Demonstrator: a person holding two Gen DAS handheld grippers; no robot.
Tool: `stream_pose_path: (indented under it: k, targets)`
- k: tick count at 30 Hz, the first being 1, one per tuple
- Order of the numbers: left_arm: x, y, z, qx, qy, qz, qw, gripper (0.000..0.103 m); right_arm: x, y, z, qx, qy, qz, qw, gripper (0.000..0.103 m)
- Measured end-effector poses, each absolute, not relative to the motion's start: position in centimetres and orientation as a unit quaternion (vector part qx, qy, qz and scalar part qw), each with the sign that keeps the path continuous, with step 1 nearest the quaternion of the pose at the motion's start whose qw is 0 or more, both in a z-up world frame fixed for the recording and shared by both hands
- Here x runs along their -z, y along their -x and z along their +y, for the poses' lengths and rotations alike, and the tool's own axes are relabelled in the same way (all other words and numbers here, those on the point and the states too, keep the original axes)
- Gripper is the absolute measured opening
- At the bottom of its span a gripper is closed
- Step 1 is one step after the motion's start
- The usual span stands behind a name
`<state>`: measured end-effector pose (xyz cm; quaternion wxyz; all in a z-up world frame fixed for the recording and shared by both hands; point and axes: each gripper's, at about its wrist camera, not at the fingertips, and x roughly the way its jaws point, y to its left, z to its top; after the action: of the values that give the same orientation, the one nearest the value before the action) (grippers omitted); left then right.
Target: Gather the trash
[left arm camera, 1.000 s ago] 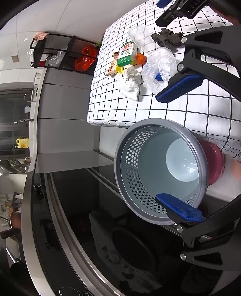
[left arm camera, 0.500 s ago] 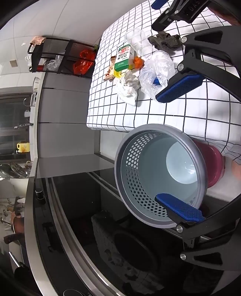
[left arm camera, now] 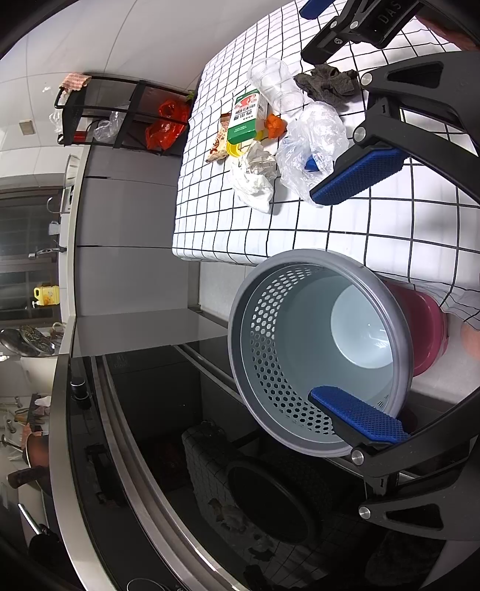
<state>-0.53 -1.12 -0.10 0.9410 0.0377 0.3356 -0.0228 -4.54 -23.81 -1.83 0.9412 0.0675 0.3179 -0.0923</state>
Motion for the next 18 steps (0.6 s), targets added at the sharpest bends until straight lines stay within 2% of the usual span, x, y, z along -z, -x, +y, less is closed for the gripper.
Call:
stream_pose_path:
  k: [18]
  targets:
    - [0.32, 0.56, -1.29, 0.025, -0.039, 0.337, 0.94, 0.097, 1.88, 4.54, -23.68, 0.092, -0.066, 0.316, 0.942, 0.095]
